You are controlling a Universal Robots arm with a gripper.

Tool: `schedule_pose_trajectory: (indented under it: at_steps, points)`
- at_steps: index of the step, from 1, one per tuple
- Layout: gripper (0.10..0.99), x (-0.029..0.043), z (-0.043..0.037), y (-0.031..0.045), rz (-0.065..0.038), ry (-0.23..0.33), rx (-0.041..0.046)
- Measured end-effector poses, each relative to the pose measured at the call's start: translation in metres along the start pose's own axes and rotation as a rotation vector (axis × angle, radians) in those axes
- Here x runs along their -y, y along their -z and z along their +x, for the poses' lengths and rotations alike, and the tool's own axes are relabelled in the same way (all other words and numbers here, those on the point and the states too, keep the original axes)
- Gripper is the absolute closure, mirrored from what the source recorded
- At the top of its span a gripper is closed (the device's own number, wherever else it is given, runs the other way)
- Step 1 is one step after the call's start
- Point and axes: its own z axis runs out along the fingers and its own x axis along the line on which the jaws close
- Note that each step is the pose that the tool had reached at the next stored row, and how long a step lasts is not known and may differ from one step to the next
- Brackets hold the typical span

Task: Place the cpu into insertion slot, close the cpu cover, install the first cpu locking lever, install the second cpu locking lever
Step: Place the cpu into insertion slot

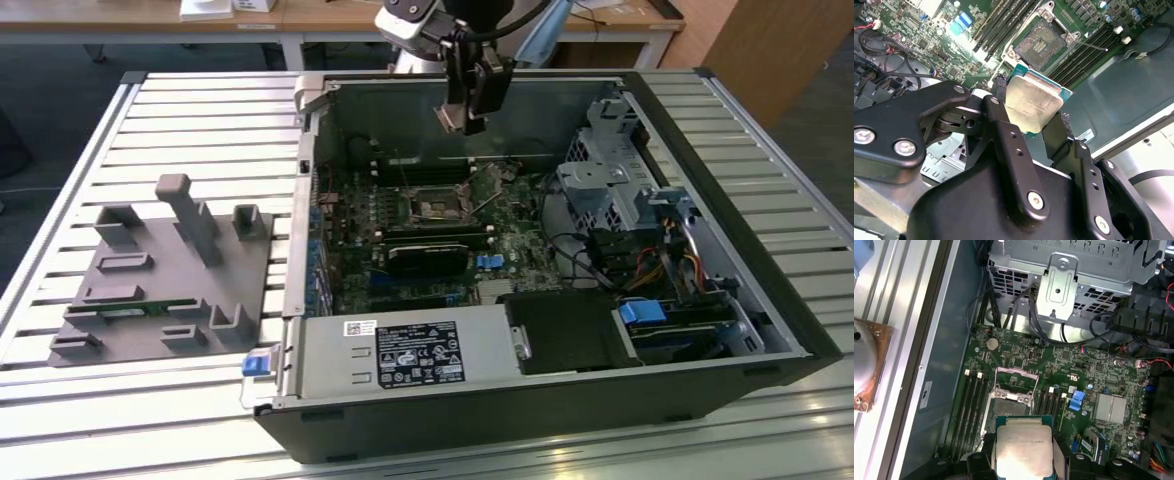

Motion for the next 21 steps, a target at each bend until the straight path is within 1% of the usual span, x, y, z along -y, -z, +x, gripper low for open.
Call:
schedule_pose_trajectory:
  at_steps: [8,12,16,21]
  points:
    - [0.549,0.0003,-0.0001,-0.0040,0.000,-0.009,0.0009]
    - [0.549,0.0004,0.0002,-0.0046,0.000,-0.020,0.0020]
    - [0.549,0.0003,0.0004,-0.0048,-0.001,-0.046,0.0046]
    - [0.549,0.0002,0.0009,-0.0050,-0.002,-0.100,0.0097]
